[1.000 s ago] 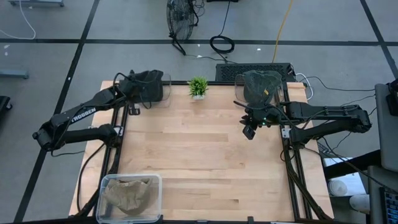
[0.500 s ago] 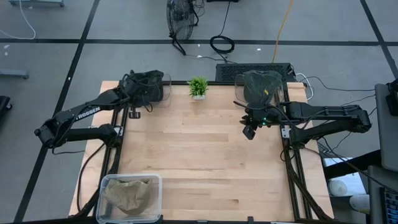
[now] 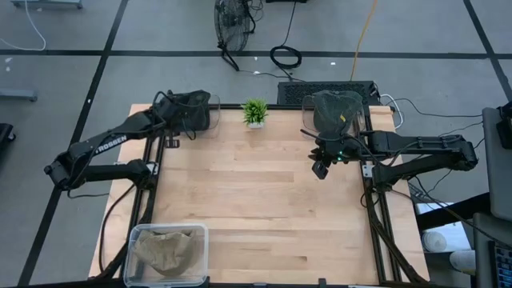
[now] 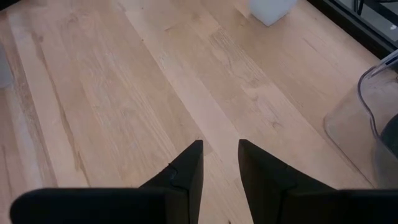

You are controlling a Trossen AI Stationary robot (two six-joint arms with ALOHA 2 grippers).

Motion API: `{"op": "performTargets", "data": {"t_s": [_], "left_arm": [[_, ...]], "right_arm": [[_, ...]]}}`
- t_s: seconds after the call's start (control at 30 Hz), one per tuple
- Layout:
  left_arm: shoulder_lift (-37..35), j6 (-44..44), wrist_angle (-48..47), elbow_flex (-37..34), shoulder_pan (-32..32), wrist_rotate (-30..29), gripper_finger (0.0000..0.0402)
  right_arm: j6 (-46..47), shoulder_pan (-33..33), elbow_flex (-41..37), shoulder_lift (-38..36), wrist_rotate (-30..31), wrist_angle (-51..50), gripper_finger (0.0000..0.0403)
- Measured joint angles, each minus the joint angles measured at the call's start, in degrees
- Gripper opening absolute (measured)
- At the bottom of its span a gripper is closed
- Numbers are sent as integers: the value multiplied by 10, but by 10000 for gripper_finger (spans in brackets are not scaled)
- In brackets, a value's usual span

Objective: Pick & Place hat
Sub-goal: Put the black cap into the left transparent bin

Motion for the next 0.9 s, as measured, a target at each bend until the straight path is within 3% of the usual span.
{"op": "performTargets", "data": {"t_s": [0.23,0.53,0.9], "left_arm": [[0,-93,-74,35,0,13,172],[-1,-263,-137,102,-13,51,175],[-1,-355,-180,162,-24,57,175]], "right_arm": [[0,0,0,0,0,0,89],[-5,0,-1,0,0,1,89],[46,0,-47,0,-5,22,89]]}}
